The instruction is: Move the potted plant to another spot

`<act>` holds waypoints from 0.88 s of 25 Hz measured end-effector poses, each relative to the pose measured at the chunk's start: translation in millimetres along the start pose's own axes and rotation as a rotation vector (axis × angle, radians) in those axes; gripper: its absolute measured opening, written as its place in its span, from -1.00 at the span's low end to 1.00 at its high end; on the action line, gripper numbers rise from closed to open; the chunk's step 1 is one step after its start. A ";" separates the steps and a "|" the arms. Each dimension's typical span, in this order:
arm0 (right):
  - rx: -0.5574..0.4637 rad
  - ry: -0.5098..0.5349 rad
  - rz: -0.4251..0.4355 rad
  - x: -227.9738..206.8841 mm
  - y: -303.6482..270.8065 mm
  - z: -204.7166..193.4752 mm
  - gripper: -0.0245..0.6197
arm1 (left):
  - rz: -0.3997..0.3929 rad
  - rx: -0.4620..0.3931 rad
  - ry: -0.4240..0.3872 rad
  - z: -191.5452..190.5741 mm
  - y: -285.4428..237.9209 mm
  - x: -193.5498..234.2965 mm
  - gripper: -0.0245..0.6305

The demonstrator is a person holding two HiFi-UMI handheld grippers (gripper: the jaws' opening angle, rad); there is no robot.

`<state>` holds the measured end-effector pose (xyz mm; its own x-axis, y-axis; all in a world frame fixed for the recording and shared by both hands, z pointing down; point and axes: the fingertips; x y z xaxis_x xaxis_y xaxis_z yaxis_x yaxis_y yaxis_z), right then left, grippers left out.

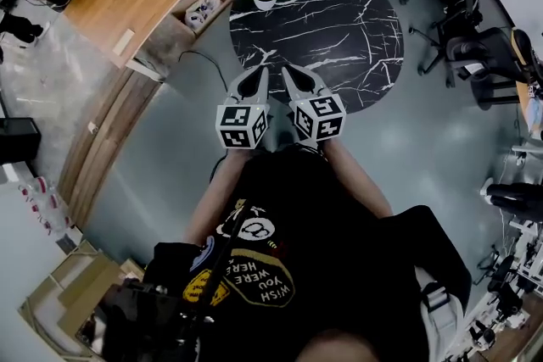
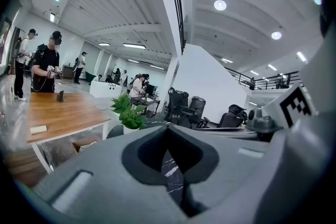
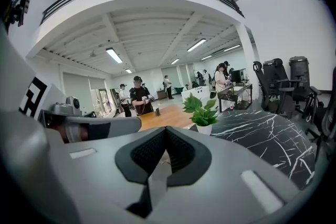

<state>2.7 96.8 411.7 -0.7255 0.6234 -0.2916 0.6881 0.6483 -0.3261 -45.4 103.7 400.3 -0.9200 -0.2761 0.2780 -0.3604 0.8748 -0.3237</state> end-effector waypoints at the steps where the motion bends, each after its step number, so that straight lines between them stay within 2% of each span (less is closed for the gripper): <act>1: 0.002 -0.002 -0.005 -0.3 -2.1 -0.9 -0.92 | -0.002 0.004 0.005 -1.0 -1.1 3.5 -0.92; 11: 0.049 0.002 -0.050 -26.5 -37.1 -11.9 -0.92 | -0.024 0.046 -0.006 -6.8 -38.4 26.6 -0.92; 17: 0.079 0.017 -0.004 -65.7 -76.3 -15.5 -0.92 | -0.035 0.035 -0.015 -11.7 -99.4 30.8 -0.92; 22: 0.076 0.025 0.047 -107.2 -119.3 -17.2 -0.91 | 0.015 0.033 0.009 -24.2 -154.3 46.9 -0.92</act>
<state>-1.3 -39.8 497.2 -0.6912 0.6638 -0.2857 0.7175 0.5835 -0.3805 -29.2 -34.6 485.2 -0.9240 -0.2598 0.2807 -0.3519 0.8651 -0.3575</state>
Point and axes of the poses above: the fingertips, and each gripper's own axes: y backward along the fingers, x to its left, z out of its top, and after that the axes turned 8 degrees about z, right-handed
